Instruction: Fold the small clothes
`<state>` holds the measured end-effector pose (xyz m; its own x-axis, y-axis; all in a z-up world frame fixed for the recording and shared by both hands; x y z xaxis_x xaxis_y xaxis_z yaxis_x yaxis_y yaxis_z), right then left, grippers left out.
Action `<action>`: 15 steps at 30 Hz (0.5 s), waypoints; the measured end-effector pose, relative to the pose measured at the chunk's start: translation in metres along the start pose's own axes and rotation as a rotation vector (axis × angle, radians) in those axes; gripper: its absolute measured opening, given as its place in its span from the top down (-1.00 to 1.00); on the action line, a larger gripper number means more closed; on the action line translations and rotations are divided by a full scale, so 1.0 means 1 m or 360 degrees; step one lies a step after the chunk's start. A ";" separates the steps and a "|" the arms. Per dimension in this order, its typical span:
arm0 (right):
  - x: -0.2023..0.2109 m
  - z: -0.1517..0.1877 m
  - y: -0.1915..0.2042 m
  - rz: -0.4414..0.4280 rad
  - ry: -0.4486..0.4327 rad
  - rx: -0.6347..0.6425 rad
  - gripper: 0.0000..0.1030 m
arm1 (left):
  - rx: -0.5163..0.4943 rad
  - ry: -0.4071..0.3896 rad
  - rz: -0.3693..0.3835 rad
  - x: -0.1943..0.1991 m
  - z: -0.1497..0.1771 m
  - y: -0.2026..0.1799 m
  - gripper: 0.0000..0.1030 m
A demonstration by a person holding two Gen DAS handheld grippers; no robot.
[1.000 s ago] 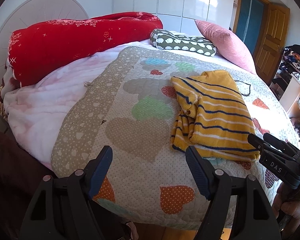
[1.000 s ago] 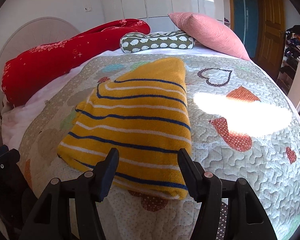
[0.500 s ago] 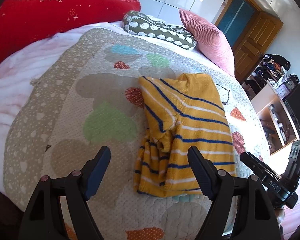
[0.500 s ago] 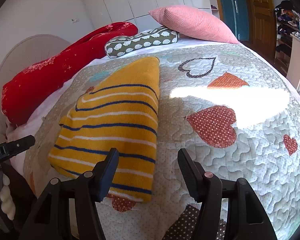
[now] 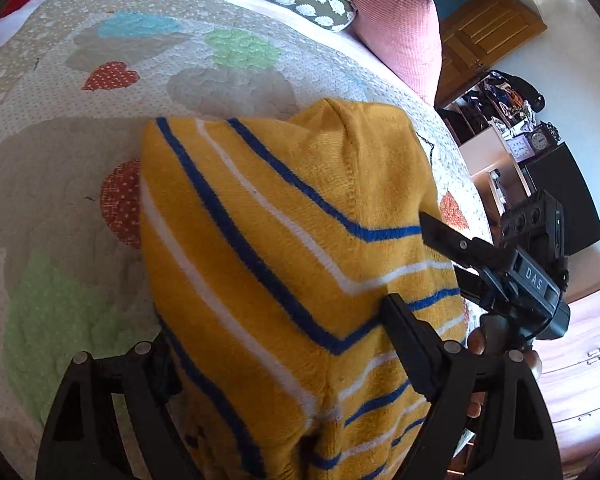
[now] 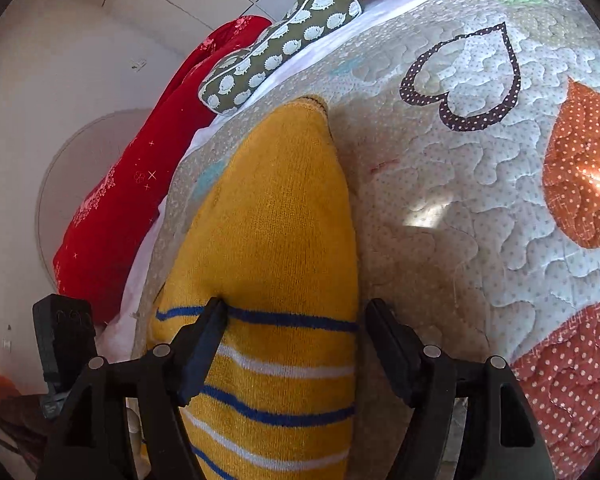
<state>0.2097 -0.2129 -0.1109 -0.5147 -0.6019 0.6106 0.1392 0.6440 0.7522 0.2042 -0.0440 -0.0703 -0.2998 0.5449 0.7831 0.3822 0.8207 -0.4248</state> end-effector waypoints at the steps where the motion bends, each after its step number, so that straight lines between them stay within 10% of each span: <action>1: -0.003 -0.002 0.003 -0.0011 0.0001 0.0003 -0.41 | -0.0030 0.0011 -0.0042 0.000 0.000 -0.006 -0.38; 5: 0.008 -0.003 0.020 -0.0068 -0.0006 -0.0015 0.28 | -0.0082 -0.0015 -0.0092 0.020 -0.008 -0.021 0.24; 15: 0.061 -0.034 0.064 -0.0108 -0.0187 0.0111 0.31 | -0.0043 -0.0126 -0.0021 0.034 -0.052 -0.045 0.29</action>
<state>0.2159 -0.2252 -0.0170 -0.6168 -0.5883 0.5229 0.0437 0.6378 0.7690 0.2224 -0.0712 -0.0008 -0.3726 0.5467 0.7499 0.4009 0.8236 -0.4012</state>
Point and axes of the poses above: each gripper's, at about its wrist camera, not at the fingertips, and x roughly against the way its jaws point, y to its left, z to its underside, the point moved 5 cm from there along -x, roughly the way its jaws point, and after that the axes turned 12 degrees about -x, right-handed, at the moved point
